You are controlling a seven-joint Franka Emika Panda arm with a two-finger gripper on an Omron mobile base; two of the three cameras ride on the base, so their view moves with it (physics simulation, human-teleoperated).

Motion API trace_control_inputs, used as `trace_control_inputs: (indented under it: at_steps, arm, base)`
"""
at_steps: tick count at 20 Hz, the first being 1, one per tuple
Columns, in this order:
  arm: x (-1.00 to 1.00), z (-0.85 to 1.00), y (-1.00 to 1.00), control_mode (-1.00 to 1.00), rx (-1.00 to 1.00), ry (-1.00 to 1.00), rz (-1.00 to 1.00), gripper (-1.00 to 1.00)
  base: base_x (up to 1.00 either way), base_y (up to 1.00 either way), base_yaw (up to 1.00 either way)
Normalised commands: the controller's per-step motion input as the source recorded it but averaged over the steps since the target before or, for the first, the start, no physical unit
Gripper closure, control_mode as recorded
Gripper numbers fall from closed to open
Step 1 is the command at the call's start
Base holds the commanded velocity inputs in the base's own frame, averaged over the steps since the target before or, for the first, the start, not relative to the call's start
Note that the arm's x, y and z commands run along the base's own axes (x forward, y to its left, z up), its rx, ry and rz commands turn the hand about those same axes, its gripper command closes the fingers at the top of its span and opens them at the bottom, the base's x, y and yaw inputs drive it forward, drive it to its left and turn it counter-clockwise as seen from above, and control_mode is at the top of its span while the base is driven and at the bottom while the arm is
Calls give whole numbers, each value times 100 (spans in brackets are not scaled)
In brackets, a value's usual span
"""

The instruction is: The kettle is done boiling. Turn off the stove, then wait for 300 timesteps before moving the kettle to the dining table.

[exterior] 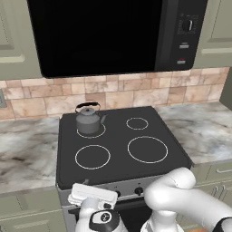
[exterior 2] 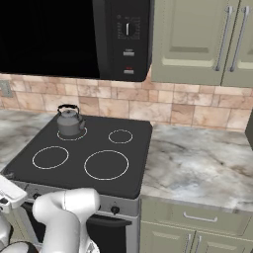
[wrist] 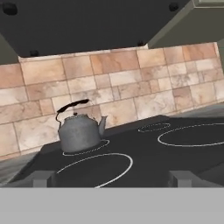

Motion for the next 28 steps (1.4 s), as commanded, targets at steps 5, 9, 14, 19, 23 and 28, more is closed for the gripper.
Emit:
trace_control_inputs:
  at_steps: [5, 9, 14, 19, 23, 28]
  arm:
    - [-1, 52, 0, -100, 7, -5, -10, -100]
    - [0, 44, 0, -100, 6, -3, -9, -100]
    - [0, 43, 0, -100, 7, -2, -7, -100]
    - [1, 40, 0, -100, 7, 0, -5, -100]
    - [12, 35, 0, -100, 6, 0, -3, -100]
    - [18, 34, 0, -100, 7, 0, 0, -100]
  base:
    - [0, 0, 0]
    - [0, 0, 0]
    - [0, 0, 0]
    - [0, 0, 0]
    - [0, 0, 0]
    - [0, 0, 0]
